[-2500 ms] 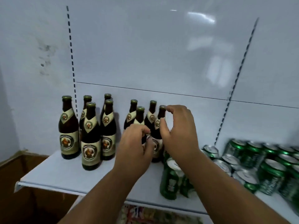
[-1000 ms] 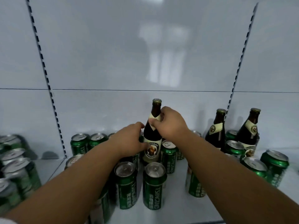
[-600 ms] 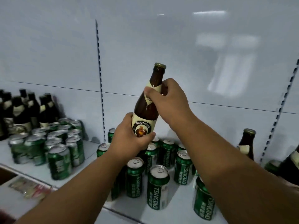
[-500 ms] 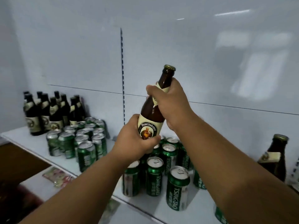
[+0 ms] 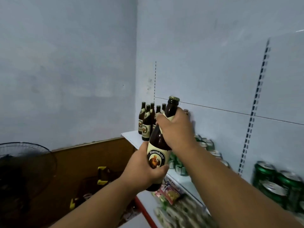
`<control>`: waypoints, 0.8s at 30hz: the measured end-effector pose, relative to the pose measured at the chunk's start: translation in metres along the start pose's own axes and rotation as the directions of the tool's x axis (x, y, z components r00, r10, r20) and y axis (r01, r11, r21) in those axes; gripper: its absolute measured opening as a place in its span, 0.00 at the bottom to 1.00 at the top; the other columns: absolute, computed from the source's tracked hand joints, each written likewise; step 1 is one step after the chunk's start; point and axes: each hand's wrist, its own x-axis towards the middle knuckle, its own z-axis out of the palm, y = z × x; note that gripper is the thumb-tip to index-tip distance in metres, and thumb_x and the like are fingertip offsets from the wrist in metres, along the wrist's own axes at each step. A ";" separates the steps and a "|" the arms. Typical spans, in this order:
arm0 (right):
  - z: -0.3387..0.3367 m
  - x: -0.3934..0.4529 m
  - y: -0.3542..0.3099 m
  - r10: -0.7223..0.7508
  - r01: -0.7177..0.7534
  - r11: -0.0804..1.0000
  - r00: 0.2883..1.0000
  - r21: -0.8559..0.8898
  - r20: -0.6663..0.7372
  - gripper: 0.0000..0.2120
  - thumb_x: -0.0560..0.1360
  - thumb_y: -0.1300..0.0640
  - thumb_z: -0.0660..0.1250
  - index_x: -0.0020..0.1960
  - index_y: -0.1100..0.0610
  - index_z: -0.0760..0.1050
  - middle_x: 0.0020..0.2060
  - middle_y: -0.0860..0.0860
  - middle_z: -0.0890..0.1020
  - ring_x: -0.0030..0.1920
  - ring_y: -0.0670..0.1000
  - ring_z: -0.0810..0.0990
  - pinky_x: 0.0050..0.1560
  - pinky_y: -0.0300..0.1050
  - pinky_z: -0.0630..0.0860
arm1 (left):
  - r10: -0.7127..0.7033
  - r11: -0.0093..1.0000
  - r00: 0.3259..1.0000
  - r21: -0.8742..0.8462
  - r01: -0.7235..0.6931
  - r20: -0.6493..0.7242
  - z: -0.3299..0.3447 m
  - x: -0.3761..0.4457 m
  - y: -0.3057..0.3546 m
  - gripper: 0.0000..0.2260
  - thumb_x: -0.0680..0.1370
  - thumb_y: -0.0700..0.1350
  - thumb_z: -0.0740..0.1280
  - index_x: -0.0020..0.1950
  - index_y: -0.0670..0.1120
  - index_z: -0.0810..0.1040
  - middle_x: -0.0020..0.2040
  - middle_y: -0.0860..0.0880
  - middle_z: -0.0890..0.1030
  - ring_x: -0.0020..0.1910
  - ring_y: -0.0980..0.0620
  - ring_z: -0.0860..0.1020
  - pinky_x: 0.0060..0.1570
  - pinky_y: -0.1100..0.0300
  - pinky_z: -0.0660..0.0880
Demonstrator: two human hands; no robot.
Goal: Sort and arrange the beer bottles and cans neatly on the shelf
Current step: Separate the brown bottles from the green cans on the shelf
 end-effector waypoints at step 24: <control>0.208 0.255 0.177 0.216 -0.228 0.946 0.974 -0.230 -0.073 0.11 0.75 0.55 0.69 0.56 0.55 0.73 0.44 0.48 0.79 0.47 0.52 0.80 0.48 0.46 0.76 | -0.181 0.972 0.981 0.168 0.166 0.075 -0.011 0.283 -0.250 0.27 0.68 0.58 0.77 0.60 0.55 0.67 0.55 0.56 0.79 0.54 0.56 0.79 0.53 0.55 0.80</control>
